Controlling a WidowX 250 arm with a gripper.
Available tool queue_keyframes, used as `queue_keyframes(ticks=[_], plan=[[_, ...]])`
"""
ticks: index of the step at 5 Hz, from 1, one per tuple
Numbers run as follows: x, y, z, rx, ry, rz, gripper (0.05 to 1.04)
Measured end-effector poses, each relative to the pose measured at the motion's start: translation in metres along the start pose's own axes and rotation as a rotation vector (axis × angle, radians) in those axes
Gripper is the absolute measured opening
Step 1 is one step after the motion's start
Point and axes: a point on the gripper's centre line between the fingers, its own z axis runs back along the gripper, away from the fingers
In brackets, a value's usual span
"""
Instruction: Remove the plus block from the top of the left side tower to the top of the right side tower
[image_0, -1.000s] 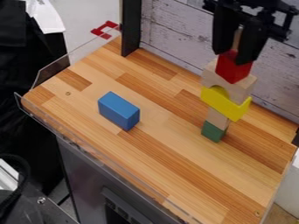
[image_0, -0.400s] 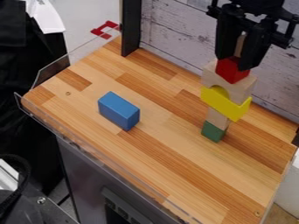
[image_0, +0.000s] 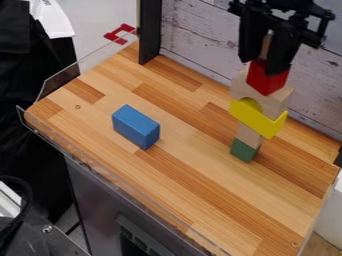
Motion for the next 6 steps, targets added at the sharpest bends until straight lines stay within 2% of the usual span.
queue_keyframes(ticks=[2, 3, 4, 5, 6], plan=[[-0.002, -0.001, 0.0, -0.001, 0.014, -0.006, 0.476], [-0.004, 0.0, 0.001, 0.004, 0.028, 0.01, 0.784], [-0.003, 0.0, 0.005, 0.004, 0.023, 0.018, 1.007], [-0.007, 0.004, 0.02, -0.003, -0.017, 0.037, 1.006], [-0.015, 0.015, 0.052, -0.035, -0.112, 0.089, 0.999]])
